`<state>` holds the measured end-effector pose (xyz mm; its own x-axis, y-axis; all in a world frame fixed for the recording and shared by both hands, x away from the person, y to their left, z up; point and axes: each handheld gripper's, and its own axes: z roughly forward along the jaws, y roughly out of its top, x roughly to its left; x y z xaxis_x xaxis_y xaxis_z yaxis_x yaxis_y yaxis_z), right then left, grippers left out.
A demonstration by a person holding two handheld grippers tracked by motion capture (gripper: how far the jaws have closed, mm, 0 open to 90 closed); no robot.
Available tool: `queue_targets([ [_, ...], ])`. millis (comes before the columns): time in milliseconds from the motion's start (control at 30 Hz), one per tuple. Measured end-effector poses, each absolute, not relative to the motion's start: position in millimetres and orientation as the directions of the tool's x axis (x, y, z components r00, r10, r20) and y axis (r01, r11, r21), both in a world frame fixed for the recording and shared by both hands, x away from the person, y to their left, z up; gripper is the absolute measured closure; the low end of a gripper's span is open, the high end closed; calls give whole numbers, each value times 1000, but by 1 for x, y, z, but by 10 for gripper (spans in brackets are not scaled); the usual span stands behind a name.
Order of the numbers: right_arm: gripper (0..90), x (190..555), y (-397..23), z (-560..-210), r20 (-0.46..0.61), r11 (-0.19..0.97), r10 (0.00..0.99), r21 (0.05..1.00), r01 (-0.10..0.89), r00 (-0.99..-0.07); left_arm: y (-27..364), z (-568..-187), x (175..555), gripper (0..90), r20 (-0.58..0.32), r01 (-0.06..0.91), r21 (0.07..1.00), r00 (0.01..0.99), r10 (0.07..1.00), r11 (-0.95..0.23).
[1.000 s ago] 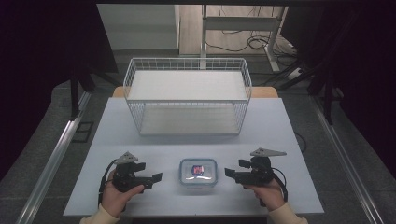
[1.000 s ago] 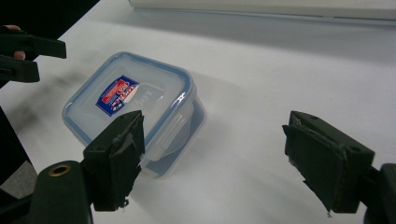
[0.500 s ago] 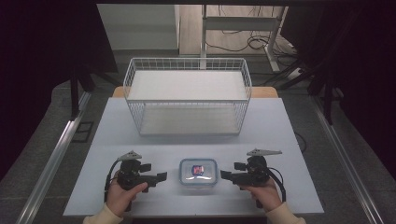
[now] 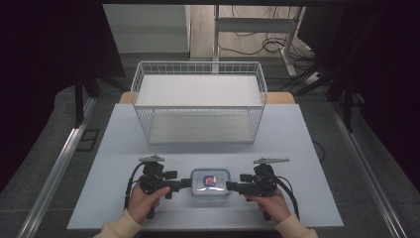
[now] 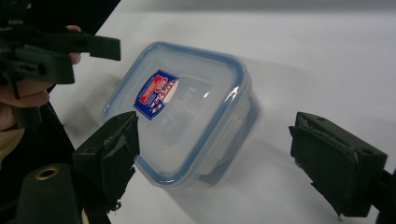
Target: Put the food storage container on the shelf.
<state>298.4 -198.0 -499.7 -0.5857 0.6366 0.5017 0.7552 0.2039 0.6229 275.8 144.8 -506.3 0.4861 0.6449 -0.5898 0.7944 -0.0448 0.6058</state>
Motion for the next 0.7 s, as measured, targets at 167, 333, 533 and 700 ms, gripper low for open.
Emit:
queue_targets([
  [167, 164, 299, -193, -503, 501, 213, 638, 615, 759, -585, 141, -510, 281, 161, -629, 815, 578, 467, 622, -28],
  [333, 175, 301, -190, -505, 520, 204, 633, 602, 772, -573, 137, -515, 285, 172, -650, 830, 557, 461, 604, -34],
  [533, 185, 302, -185, -510, 530, 217, 626, 586, 781, -572, 134, -520, 286, 188, -657, 837, 544, 462, 596, -49],
  [700, 208, 303, -182, -513, 546, 213, 616, 579, 787, -568, 130, -523, 287, 192, -667, 844, 532, 465, 583, -64],
])
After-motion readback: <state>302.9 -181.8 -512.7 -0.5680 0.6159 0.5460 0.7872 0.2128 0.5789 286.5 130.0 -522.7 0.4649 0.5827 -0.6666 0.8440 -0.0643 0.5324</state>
